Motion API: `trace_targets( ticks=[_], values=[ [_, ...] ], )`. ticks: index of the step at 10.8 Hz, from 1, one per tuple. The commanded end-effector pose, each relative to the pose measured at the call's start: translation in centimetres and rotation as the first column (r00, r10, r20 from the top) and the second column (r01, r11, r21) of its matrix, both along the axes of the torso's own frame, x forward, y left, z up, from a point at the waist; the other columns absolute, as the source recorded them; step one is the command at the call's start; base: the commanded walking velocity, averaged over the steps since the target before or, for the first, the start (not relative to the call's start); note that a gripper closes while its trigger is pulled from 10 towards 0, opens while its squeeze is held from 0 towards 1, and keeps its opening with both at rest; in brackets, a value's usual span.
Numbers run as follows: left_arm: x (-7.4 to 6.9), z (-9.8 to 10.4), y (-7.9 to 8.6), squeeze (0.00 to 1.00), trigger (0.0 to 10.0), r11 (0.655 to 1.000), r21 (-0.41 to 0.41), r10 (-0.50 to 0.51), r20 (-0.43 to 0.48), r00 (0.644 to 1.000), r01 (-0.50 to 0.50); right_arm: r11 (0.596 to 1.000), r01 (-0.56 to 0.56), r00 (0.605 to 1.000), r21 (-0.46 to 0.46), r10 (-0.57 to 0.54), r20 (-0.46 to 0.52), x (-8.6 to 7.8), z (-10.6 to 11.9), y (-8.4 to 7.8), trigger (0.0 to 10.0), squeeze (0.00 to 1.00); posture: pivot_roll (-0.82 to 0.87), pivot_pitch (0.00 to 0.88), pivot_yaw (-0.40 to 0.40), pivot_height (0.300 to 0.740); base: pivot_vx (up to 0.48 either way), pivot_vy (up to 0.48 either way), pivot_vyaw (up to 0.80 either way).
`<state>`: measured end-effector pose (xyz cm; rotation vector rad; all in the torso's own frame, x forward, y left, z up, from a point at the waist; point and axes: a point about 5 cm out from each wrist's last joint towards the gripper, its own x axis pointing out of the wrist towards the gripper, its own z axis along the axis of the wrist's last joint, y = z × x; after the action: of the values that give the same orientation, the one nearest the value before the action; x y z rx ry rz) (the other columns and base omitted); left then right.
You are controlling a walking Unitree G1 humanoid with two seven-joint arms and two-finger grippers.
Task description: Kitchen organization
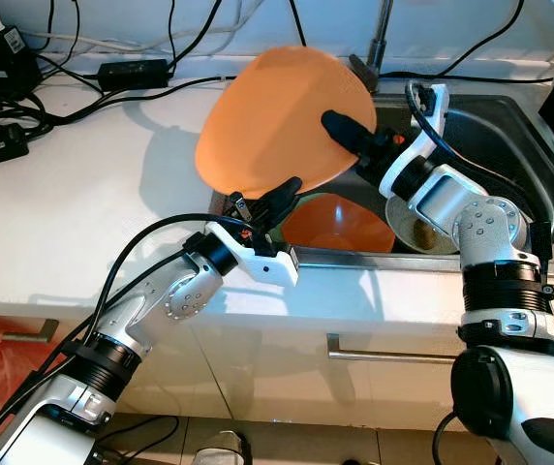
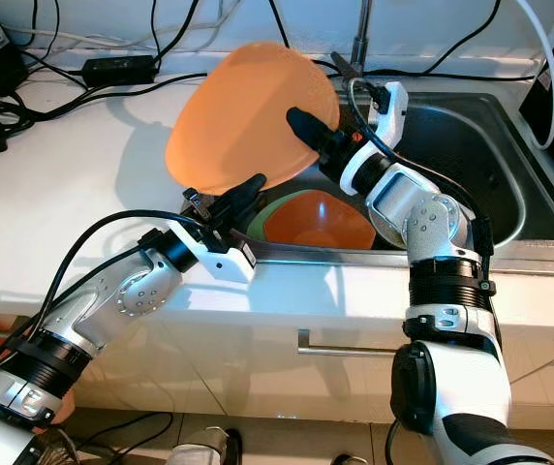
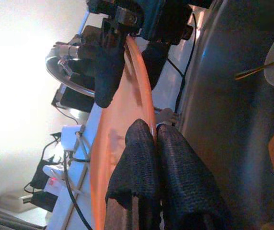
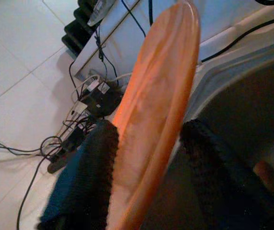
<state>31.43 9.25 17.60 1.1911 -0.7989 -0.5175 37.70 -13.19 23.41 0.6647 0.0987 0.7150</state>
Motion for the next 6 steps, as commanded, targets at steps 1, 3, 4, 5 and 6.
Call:
trace_targets(
  ticks=[1, 3, 4, 5, 6],
  values=[
    [-0.5, 1.4, -0.5, 0.0, 0.0, 0.998, -0.056, -0.035, 0.081, 0.996, 0.039, 0.999, 0.037, 0.998, -0.013, -0.037, -0.042, 0.2, -0.7, -0.7, 0.0, 0.0, 0.25, 0.085, 0.047, 0.74, 0.0, 0.0, 0.0],
    [-0.4, 1.5, -0.3, 0.0, 0.0, 0.998, -0.059, -0.024, 0.094, 0.995, 0.03, 0.999, 0.04, 0.998, -0.023, -0.041, -0.055, 0.2, -1.1, -0.7, 0.0, 0.0, 0.25, 0.085, 0.047, 0.74, 0.0, 0.0, 0.0],
    [-0.3, 1.6, -0.2, 0.0, 0.0, 0.998, -0.058, -0.021, 0.096, 0.995, 0.027, 0.999, 0.041, 0.997, -0.026, -0.042, -0.06, 0.3, -1.1, -0.7, 0.0, 0.0, 0.25, 0.086, 0.046, 0.74, 0.0, 0.0, 0.0],
    [-0.2, 1.7, -0.2, 0.0, 0.0, 0.998, -0.056, -0.017, 0.099, 0.995, 0.023, 0.999, 0.025, 0.997, -0.047, -0.028, -0.072, 0.2, -1.4, -0.8, 0.0, 0.0, 0.25, 0.085, 0.046, 0.74, 0.0, 0.0, 0.0],
    [-0.1, 1.7, -0.1, 0.0, 0.0, 0.998, -0.053, -0.013, 0.103, 0.995, 0.019, 0.996, 0.006, 0.996, -0.085, -0.013, -0.083, 0.0, -1.8, -0.9, 0.0, 0.0, 0.25, 0.085, 0.046, 0.74, 0.0, 0.0, 0.0]
  ],
)
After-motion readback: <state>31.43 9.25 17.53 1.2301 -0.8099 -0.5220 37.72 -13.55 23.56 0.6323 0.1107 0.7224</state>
